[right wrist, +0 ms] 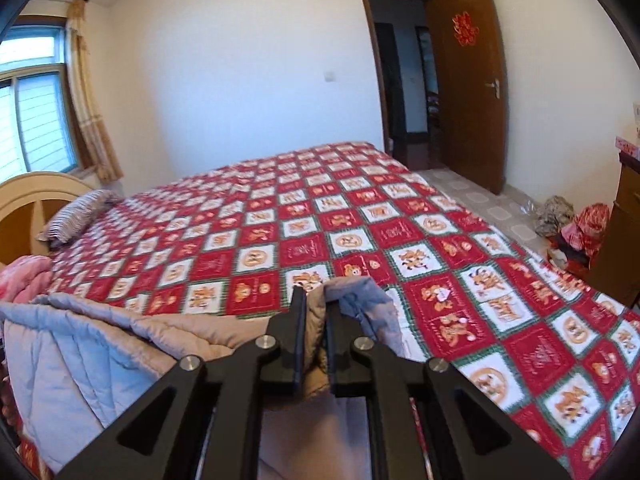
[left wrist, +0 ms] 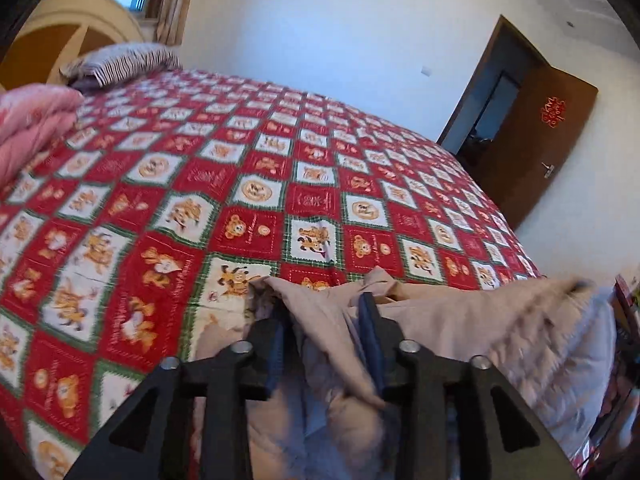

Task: Fold large clothes

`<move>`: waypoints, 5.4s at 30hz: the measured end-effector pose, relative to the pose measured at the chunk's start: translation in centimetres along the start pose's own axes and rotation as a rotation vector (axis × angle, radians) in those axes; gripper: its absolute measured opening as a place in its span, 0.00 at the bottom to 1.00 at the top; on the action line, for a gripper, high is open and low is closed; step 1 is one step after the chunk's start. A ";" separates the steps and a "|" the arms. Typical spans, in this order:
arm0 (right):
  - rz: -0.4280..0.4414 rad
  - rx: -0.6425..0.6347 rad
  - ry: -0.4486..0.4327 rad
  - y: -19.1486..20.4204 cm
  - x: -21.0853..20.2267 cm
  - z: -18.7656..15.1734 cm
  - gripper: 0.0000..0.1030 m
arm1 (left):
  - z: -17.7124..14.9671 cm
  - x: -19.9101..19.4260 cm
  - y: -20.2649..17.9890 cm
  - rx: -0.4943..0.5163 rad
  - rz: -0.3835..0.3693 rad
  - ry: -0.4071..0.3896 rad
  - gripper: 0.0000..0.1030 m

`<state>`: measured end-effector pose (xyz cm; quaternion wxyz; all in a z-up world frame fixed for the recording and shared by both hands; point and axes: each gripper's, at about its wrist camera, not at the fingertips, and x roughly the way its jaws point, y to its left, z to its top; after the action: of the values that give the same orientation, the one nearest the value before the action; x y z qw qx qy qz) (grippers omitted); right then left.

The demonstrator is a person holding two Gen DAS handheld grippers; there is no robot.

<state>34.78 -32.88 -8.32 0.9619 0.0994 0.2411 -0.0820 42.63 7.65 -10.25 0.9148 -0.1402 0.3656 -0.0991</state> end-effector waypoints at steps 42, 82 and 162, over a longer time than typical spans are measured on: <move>-0.020 -0.286 0.141 12.5 11.3 -6.8 0.81 | -1.5 9.4 -3.0 0.050 0.470 0.007 0.89; -0.049 -0.271 0.315 12.8 17.0 -8.5 0.94 | -3.1 13.8 -0.8 -0.033 0.481 0.074 0.99; -0.126 -0.369 0.319 18.6 14.7 -11.4 1.00 | -8.2 7.0 -1.7 0.114 0.465 0.002 0.99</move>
<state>46.36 -13.88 -22.39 0.9066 -0.0814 0.4063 -0.0795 41.81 2.54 -19.84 0.9192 -0.0006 0.3826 0.0935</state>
